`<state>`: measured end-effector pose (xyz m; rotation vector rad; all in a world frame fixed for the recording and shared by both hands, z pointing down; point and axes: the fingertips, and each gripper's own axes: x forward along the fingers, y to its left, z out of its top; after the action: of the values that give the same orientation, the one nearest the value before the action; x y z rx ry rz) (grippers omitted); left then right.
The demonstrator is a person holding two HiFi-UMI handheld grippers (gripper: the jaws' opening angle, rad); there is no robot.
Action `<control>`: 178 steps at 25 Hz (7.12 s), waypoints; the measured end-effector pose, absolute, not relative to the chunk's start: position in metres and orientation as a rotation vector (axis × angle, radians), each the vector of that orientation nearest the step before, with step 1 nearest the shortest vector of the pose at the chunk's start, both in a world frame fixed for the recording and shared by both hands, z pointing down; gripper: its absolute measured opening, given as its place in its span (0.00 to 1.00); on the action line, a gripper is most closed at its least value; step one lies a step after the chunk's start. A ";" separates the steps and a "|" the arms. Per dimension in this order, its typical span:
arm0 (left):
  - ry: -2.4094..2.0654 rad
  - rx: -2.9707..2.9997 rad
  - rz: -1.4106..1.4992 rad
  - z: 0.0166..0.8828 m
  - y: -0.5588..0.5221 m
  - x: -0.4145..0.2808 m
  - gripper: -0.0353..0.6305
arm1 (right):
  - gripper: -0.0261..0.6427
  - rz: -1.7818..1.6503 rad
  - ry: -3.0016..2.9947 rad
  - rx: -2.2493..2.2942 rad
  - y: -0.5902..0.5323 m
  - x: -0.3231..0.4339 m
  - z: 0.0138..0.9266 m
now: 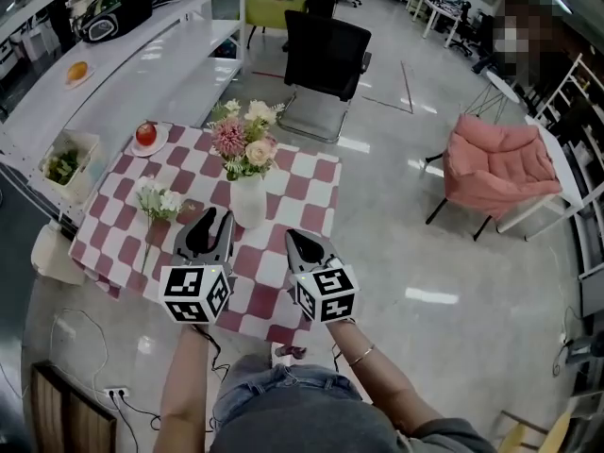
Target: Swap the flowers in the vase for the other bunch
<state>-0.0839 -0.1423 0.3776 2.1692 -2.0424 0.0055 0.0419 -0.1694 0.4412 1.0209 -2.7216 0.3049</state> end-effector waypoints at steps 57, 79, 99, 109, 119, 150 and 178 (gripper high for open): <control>-1.828 2.334 0.196 0.363 -0.262 -0.099 0.22 | 0.05 0.435 -2.536 1.429 -0.210 0.030 0.445; -1.902 2.284 0.023 0.348 -0.249 -0.106 0.12 | 0.05 0.417 -2.553 1.396 -0.211 0.026 0.440; -1.854 2.223 -0.171 0.341 -0.243 -0.113 0.11 | 0.05 0.398 -2.581 1.321 -0.212 0.023 0.443; -1.850 2.220 -0.181 0.339 -0.241 -0.119 0.11 | 0.05 0.384 -2.599 1.274 -0.214 0.013 0.442; -1.812 2.213 -0.207 0.337 -0.240 -0.121 0.11 | 0.06 0.207 -2.650 1.171 -0.217 -0.013 0.418; -1.745 2.280 -0.148 0.341 -0.236 -0.121 0.10 | 0.58 0.081 -2.568 0.950 -0.249 -0.112 0.441; -1.789 2.394 -0.299 0.248 -0.232 -0.138 0.10 | 0.52 0.045 -2.556 0.976 -0.250 -0.106 0.443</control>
<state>-0.1385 -0.2319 0.2481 2.3942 -1.7889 -0.2995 -0.1058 -0.2499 0.4429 0.9761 -2.5564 0.0446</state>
